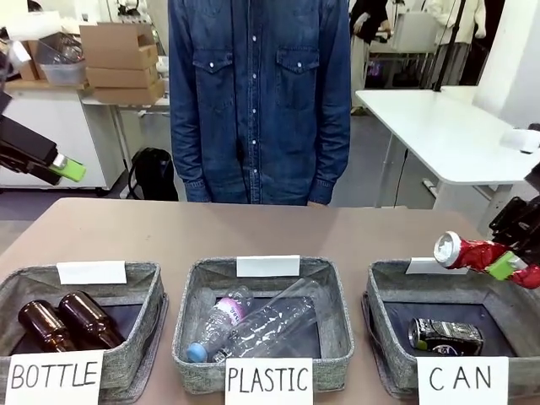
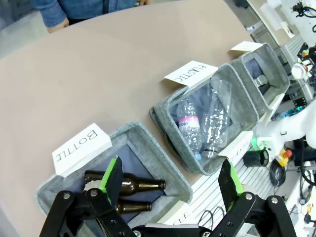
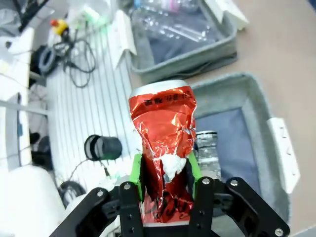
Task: Sort the can waste into the basket.
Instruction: Pick up the can waste from the table and place it in the right Fabric basket.
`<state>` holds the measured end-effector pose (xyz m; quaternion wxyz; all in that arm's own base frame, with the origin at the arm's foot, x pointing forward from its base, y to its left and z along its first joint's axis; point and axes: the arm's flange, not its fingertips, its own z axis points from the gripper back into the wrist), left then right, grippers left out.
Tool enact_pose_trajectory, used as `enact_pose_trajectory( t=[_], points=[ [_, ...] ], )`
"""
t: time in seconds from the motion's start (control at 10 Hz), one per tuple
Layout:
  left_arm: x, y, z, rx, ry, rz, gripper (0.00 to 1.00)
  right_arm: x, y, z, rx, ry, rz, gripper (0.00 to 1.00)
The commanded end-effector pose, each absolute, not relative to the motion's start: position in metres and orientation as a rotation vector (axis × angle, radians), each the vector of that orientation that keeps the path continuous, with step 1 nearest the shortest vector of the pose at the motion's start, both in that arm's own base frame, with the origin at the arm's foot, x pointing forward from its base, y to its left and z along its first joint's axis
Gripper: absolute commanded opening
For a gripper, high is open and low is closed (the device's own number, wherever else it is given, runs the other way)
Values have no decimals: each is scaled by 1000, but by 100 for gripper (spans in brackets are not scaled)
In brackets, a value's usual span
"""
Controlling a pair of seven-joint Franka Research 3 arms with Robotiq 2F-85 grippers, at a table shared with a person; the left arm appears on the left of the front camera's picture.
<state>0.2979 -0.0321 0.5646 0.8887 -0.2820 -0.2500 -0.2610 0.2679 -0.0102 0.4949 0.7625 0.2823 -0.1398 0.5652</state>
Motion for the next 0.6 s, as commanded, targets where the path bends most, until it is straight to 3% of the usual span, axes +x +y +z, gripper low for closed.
enact_pose_trajectory(
  t=[0.0, 0.3, 0.4, 0.5],
  points=[
    [295, -34, 559, -601, -531, -551, 100, 280, -13, 476, 639, -283, 1204, 0],
    [295, -34, 559, -601, -531, -551, 100, 286, -13, 477, 637, -281, 1198, 0],
    [295, -34, 559, -601, -531, -551, 100, 288, -13, 475, 629, -299, 1203, 99],
    [295, -34, 559, -601, -531, -551, 100, 289, -12, 474, 617, -294, 1196, 99]
  ],
)
